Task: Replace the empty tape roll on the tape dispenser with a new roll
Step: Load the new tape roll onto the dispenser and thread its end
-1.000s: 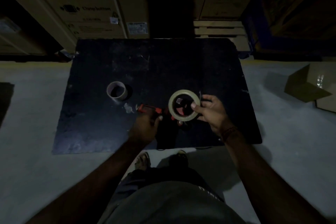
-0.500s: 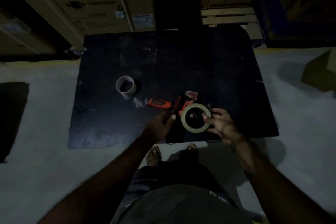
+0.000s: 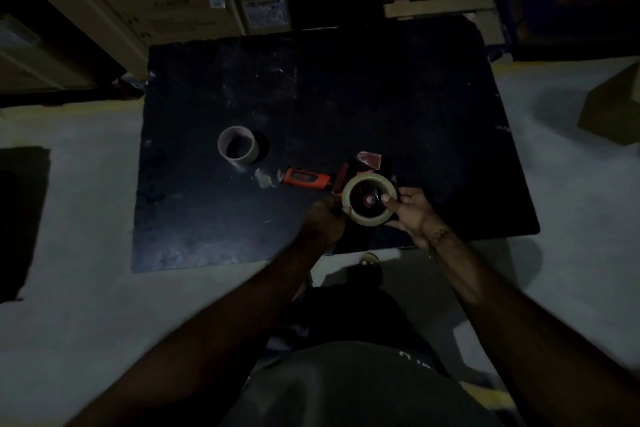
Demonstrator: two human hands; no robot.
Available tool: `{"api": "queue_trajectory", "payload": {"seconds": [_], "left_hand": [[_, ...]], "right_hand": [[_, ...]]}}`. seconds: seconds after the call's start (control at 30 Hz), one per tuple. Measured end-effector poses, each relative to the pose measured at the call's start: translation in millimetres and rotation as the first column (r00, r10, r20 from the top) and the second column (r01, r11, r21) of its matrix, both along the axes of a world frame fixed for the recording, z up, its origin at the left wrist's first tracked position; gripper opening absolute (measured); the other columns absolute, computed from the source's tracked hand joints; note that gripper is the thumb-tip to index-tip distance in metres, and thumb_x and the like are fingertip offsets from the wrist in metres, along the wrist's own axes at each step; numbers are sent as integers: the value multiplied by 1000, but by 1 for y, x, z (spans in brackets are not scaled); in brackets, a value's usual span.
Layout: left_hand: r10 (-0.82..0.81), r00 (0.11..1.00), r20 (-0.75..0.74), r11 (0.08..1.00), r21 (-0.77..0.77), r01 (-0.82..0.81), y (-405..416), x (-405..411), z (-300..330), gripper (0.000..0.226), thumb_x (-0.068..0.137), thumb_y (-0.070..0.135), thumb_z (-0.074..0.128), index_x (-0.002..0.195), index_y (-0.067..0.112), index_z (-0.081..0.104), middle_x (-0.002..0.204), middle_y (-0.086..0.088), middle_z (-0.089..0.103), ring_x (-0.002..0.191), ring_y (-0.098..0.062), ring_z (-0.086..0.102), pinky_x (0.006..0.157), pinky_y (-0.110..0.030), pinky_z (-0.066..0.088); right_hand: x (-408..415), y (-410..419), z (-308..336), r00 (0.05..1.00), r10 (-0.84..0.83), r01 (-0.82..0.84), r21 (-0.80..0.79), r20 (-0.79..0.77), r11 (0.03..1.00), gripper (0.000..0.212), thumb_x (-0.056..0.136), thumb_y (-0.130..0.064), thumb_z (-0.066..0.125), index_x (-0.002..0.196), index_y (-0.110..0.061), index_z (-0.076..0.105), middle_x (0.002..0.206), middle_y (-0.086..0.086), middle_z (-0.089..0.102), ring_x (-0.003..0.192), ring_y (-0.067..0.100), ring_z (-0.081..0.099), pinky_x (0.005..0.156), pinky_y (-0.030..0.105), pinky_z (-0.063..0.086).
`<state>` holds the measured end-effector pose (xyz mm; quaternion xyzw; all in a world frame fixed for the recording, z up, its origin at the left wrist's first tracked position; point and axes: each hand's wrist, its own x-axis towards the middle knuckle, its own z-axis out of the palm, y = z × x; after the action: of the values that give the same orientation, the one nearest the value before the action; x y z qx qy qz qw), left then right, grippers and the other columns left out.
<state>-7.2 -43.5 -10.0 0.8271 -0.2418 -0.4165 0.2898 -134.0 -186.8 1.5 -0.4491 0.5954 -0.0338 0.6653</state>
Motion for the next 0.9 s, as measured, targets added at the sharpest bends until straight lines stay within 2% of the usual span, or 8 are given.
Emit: {"api": "queue_trajectory", "payload": {"seconds": [0.13, 0.3, 0.4, 0.53, 0.63, 0.73, 0.83, 0.9], "left_hand": [[58, 998, 26, 998, -26, -58, 4, -3, -3, 32, 104, 17, 65, 134, 13, 73, 137, -11, 73, 130, -27, 65, 93, -17, 39], [30, 999, -14, 996, 87, -29, 3, 3, -7, 33, 102, 36, 69, 131, 24, 76, 129, -7, 76, 117, -32, 73, 91, -37, 60], [61, 996, -63, 986, 158, -51, -2, 7, -4, 31, 96, 36, 71, 125, 28, 79, 127, -5, 77, 117, -30, 73, 96, -47, 62], [112, 986, -122, 976, 201, -86, -7, 9, -4, 37, 91, 47, 73, 118, 23, 81, 123, -7, 77, 111, -31, 74, 93, -46, 63], [164, 977, -139, 971, 195, -136, -7, 14, -12, 43, 89, 55, 76, 117, 23, 82, 121, -9, 79, 112, -31, 75, 96, -50, 63], [191, 970, -147, 970, 178, -164, -9, 15, -19, 40, 90, 51, 79, 107, 15, 85, 110, -10, 82, 105, -29, 77, 91, -48, 65], [169, 979, -116, 972, 185, -146, -14, 14, -19, 35, 93, 45, 77, 107, 14, 84, 110, -11, 82, 104, -28, 77, 88, -41, 64], [134, 983, -125, 975, 195, -108, -16, 15, -17, 33, 96, 43, 73, 114, 17, 82, 117, -8, 80, 113, -28, 74, 93, -37, 60]], "right_hand": [[-4, -2, -5, 998, 48, -49, -43, -28, 998, 60, 97, -16, 72, 145, 3, 43, 142, 17, 62, 124, 30, 65, 73, 34, 62], [-7, -3, -4, 991, 109, -117, -117, -76, 986, 58, 95, -17, 74, 141, 2, 46, 129, 14, 61, 113, 27, 62, 97, 51, 57], [-9, -4, -8, 986, 146, -156, -141, -77, 978, 55, 95, -19, 74, 140, -1, 48, 128, 12, 56, 115, 28, 61, 99, 53, 57], [-7, -4, -9, 980, 180, -194, -200, -87, 960, 49, 95, -21, 74, 135, -3, 51, 127, 16, 57, 108, 28, 62, 97, 56, 58], [-8, -5, -11, 978, 187, -203, -212, -96, 956, 39, 94, -24, 76, 125, -9, 56, 111, 7, 64, 103, 28, 66, 96, 56, 59], [-10, -8, -16, 974, 193, -215, -232, -115, 949, 36, 92, -26, 78, 119, -12, 60, 115, 12, 68, 111, 34, 68, 98, 56, 58], [-12, -12, -18, 962, 232, -262, -244, -145, 934, 34, 91, -27, 80, 116, -14, 61, 118, 16, 70, 110, 30, 68, 96, 50, 59], [-13, -15, -19, 943, 287, -323, -262, -167, 909, 31, 90, -26, 80, 112, -17, 59, 108, 15, 72, 97, 27, 67, 81, 38, 58]]}}
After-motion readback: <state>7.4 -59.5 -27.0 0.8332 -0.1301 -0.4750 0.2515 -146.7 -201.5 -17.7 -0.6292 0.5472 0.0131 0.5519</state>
